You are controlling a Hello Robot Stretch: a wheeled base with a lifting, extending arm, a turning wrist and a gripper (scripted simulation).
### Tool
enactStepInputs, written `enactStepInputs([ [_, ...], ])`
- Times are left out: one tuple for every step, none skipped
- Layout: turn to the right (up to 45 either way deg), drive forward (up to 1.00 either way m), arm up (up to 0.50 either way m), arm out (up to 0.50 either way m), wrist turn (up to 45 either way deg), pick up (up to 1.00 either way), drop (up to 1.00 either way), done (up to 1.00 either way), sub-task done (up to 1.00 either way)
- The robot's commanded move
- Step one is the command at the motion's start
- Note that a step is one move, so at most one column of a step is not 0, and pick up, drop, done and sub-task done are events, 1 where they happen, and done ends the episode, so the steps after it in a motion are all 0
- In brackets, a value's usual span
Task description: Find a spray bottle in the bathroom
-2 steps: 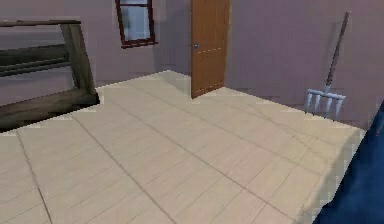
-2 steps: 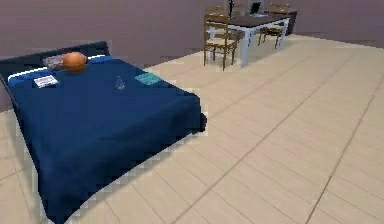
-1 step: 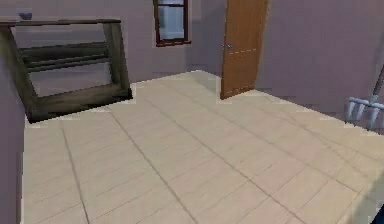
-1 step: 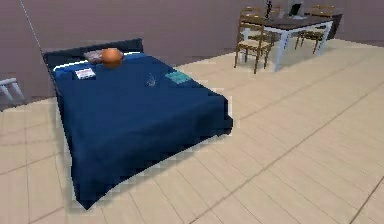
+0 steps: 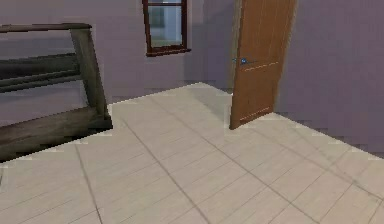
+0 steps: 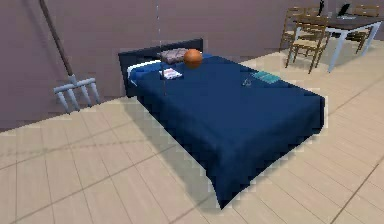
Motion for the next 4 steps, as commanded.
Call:
enactStepInputs([
  [-3.0,0.0,0.0,0.0,0.0,0.0,0.0,0.0,0.0],
  [0.0,1.0,0.0,0.0,0.0,0.0,0.0,0.0,0.0],
  [0.0,1.0,0.0,0.0,0.0,0.0,0.0,0.0,0.0],
  [0.0,0.25,0.0,0.0,0.0,0.0,0.0,0.0,0.0],
])
